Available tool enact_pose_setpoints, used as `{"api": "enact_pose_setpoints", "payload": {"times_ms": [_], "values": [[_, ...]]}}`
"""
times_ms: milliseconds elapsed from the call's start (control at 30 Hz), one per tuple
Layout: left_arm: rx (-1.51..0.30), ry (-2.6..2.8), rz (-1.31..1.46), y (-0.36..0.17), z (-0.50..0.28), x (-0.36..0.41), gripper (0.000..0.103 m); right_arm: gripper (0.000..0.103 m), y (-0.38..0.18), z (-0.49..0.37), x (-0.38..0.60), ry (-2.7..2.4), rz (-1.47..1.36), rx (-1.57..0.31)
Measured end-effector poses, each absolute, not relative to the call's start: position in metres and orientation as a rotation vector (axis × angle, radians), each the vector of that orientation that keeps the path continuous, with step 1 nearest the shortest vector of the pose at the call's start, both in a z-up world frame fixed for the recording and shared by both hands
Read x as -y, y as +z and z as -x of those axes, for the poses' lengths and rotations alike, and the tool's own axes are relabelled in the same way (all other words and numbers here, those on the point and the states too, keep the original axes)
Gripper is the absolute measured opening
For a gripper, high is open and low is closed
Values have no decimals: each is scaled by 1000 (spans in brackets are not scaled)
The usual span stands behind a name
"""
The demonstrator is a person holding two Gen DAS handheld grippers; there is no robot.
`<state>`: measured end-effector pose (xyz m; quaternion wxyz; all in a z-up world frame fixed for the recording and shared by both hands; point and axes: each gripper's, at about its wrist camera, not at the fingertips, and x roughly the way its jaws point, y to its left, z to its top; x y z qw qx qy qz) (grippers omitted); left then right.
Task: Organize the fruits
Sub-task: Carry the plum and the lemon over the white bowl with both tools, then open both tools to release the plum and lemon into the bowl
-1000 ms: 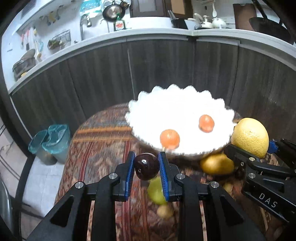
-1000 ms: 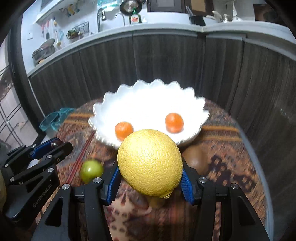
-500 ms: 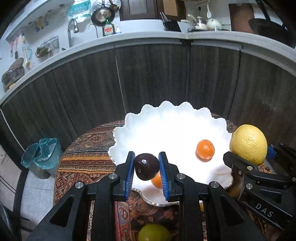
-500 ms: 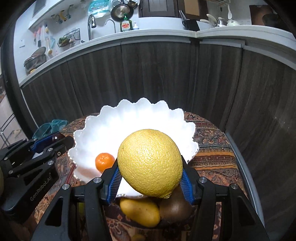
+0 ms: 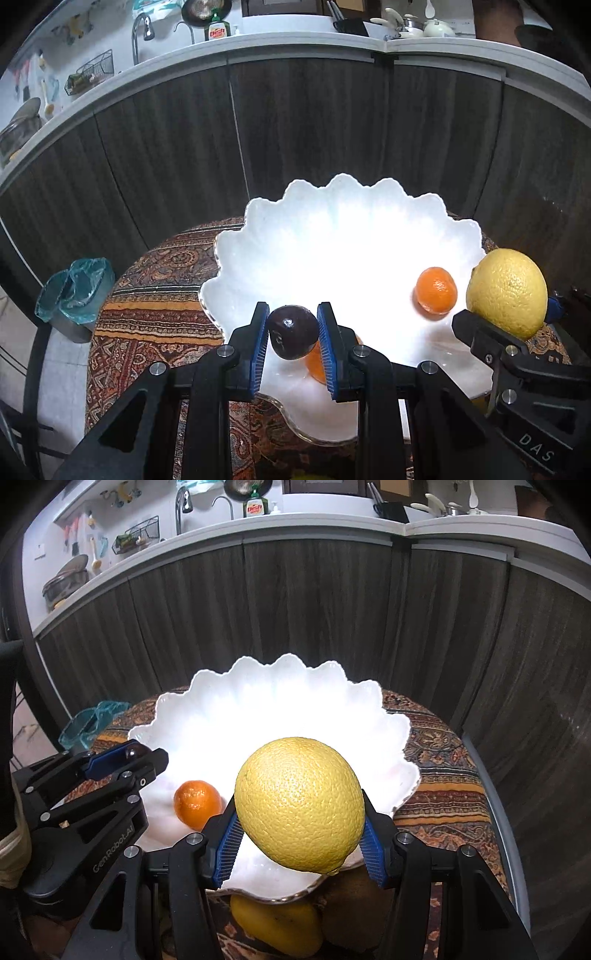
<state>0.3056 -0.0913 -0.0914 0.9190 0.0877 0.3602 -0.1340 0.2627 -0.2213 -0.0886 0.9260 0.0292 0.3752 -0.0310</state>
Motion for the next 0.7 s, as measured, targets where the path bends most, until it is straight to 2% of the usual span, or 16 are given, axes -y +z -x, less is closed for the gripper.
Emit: {"api": "enact_pose_setpoints", "payload": {"times_ms": [167,233,300,367,433,467,500,633,700], "values": [[-754,-257,-191,-94,-308,89,31,57,-94,-267,219,-70,-55,-791],[-749,-254,-195,-93,-307,89,38,58,-95,-268,219,-66,-56,-799],[-746,-243,-197,-92,-306,88,53,58,-96,-268,220,-67,-59,-805],[-738,-233,-202,-90,-305,88,62,60,-96,-267,221,-78,-60,-805],[-734,-226,-206,-89,-304,87,63,68,-91,-264,222,-103,-43,-774],[-732,-224,-208,-87,-302,87,64,78,-88,-262,221,-113,-35,-761],[-729,-222,-209,-86,-301,86,67,84,-84,-258,221,-129,-25,-740],[-700,-199,-207,-78,-293,83,80,86,-72,-251,220,-162,1,-690],[-678,-179,-206,-72,-287,81,92,86,-70,-248,222,-169,-3,-684]]}}
